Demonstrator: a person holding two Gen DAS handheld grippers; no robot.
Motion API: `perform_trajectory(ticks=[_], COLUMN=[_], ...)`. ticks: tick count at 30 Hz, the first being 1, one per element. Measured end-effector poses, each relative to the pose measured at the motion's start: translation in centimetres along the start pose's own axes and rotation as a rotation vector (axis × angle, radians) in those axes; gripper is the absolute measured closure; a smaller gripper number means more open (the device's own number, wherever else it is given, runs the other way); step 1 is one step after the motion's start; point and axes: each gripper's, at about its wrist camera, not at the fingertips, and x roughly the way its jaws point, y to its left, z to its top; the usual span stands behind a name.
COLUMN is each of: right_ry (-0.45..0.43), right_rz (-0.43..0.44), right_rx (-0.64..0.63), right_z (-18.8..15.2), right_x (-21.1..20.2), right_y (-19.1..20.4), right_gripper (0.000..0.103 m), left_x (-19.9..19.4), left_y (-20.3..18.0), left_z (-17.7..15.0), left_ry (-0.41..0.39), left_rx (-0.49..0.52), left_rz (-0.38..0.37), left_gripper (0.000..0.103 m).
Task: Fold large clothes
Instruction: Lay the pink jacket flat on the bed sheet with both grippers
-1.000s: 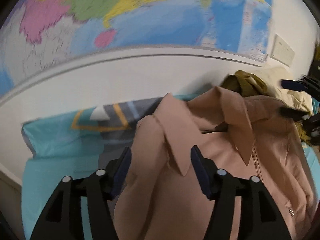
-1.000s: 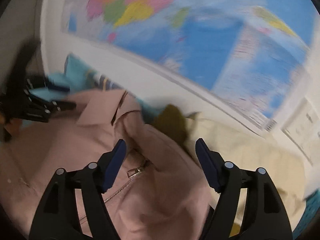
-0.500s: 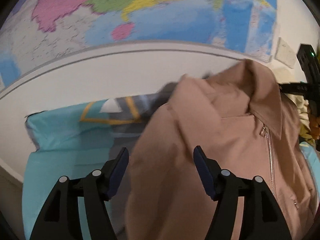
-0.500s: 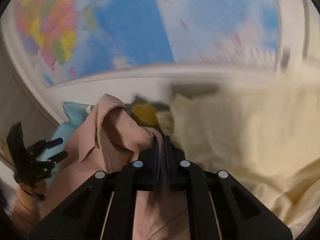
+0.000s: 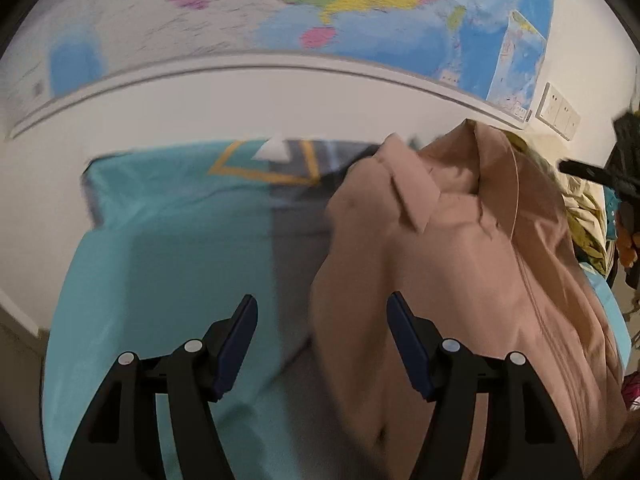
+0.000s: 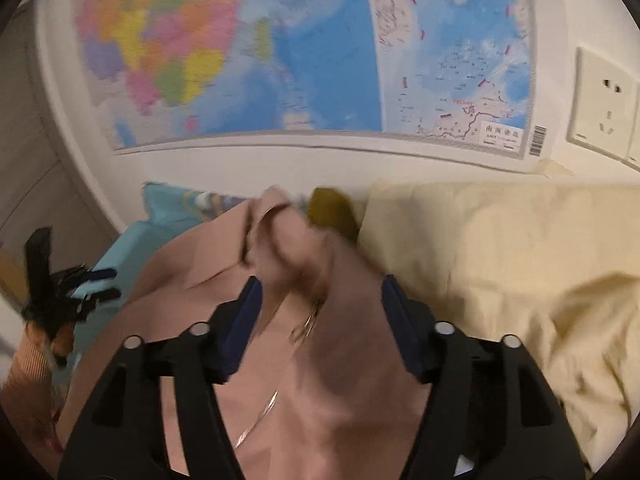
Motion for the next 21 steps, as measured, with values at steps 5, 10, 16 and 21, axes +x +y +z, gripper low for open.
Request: perform_trajectory(ticks=[5,10,16,21], right_ry=[0.081,0.193,0.234,0.177], right_rz=[-0.043,-0.009,0.047,-0.033], right_rx=[0.009,0.183,0.242,0.253], right_z=[-6.7,-14.7,-21.2,-19.9], right_x=[-2.8,-5.6,-8.7,-10.9], right_y=[-1.8,-6.0,-6.4,-7.3], right_gripper=[0.017,0.011,0.028,0.102], left_x=[-0.7,-1.9,-0.8,-0.6], left_y=[0.8,-2.5,-4.9,-5.7], left_z=[-4.0,-6.8,-7.5,-7.4], left_ry=[0.074,0.054,0.077,0.07], left_rx=[-0.026,0.056,0.08,0.06], left_rz=[-0.031,-0.112,-0.116,-0.114], left_gripper=[0.043,0.043,0.043,0.056])
